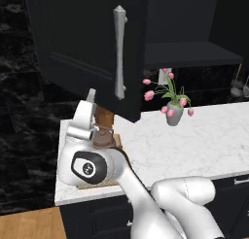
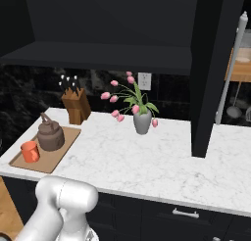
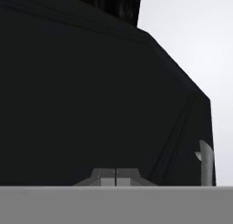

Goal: Pick the kettle from the counter and place it on the tray. Then pick the mug from the cabinet and place it on the tray. Then close the cabinet doors.

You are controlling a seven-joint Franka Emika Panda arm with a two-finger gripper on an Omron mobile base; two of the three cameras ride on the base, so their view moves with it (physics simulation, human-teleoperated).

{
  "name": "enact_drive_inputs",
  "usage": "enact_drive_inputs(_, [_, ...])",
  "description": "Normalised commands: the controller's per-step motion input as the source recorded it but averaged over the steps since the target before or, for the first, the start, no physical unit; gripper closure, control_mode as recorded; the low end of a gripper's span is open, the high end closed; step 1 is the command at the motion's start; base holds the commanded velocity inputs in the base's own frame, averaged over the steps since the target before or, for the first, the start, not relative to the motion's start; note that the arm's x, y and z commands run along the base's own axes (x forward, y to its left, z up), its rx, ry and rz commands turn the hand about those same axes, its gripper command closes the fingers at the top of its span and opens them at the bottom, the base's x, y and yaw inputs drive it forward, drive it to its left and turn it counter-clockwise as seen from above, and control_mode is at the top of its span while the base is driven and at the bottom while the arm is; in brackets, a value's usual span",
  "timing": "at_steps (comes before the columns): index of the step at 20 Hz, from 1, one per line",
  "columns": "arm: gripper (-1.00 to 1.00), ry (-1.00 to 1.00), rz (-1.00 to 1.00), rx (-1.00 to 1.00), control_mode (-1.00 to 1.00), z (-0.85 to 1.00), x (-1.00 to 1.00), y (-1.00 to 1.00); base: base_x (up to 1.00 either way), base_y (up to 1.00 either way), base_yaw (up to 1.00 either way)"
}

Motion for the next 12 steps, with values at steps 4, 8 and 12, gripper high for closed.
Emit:
enact_drive_inputs(4, [1.0,0.0,0.0,0.04,-1.0,0.7,0.19,-0.62,0.0,0.0,0.0])
enact_drive_inputs(8, [1.0,0.14,0.0,0.06,-1.0,0.76,0.36,-0.58,0.0,0.0,0.0])
enact_drive_inputs(12, [1.0,0.22,0.0,0.05,-1.0,0.76,0.31,-0.59,0.0,0.0,0.0])
